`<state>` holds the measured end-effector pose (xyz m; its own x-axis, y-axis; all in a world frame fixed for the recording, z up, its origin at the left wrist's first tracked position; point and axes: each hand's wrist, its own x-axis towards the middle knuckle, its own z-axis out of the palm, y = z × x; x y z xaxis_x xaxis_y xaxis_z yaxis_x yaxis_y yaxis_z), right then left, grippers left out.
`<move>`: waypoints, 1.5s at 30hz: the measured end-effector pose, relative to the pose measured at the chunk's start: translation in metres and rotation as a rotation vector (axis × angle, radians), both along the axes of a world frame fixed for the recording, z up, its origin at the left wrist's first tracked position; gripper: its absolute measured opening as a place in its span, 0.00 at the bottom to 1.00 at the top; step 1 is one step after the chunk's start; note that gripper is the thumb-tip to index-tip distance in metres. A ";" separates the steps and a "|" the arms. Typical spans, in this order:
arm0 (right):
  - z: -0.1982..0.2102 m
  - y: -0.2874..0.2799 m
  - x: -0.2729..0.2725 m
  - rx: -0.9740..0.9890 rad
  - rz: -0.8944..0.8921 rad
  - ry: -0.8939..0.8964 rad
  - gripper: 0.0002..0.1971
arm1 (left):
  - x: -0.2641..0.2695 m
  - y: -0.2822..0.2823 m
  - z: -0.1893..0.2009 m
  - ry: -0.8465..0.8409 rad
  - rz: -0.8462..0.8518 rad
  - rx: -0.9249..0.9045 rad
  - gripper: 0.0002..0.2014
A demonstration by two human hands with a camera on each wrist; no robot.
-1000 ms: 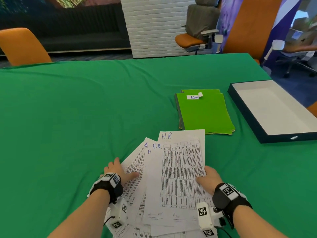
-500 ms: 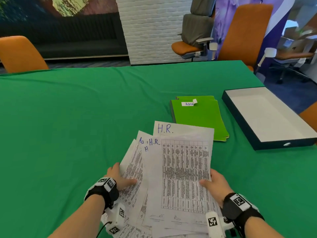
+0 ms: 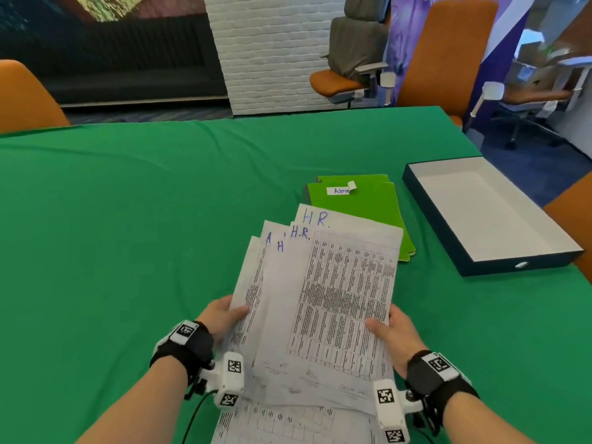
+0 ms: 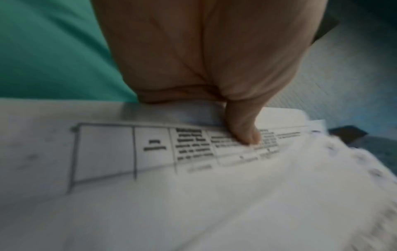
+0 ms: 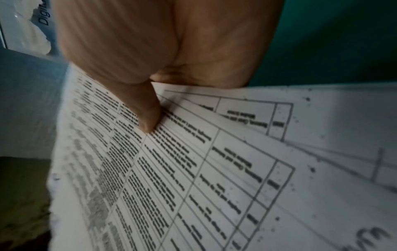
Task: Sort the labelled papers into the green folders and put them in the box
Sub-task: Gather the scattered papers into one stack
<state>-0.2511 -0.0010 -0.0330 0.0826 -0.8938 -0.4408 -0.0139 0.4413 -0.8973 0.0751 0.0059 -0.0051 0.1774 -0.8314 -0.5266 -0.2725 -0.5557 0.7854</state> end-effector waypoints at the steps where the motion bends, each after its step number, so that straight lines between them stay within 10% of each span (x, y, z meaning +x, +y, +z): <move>1: -0.002 0.001 0.002 0.001 0.034 0.036 0.20 | -0.008 0.001 -0.004 -0.021 -0.023 0.023 0.12; 6: -0.006 0.002 0.008 0.003 0.166 0.249 0.27 | -0.025 -0.007 -0.024 -0.174 -0.105 0.111 0.39; 11: 0.014 -0.007 0.015 -0.075 0.182 0.301 0.29 | -0.040 -0.009 -0.017 -0.201 -0.135 0.060 0.17; 25: 0.189 -0.024 0.035 -0.667 -0.125 0.099 0.18 | -0.099 -0.025 0.157 0.075 0.172 -0.753 0.16; 36: 0.160 -0.010 0.015 -0.457 -0.172 0.151 0.25 | -0.100 -0.009 0.130 0.135 0.260 -0.638 0.35; 45: 0.156 -0.011 -0.008 -0.382 -0.043 0.137 0.12 | -0.079 -0.015 0.129 0.099 0.178 -0.598 0.58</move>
<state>-0.2591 -0.0118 0.1227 0.0053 -0.9967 -0.0809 -0.1330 0.0795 -0.9879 -0.0044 -0.0087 0.1243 0.3141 -0.9494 -0.0008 -0.1267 -0.0428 0.9910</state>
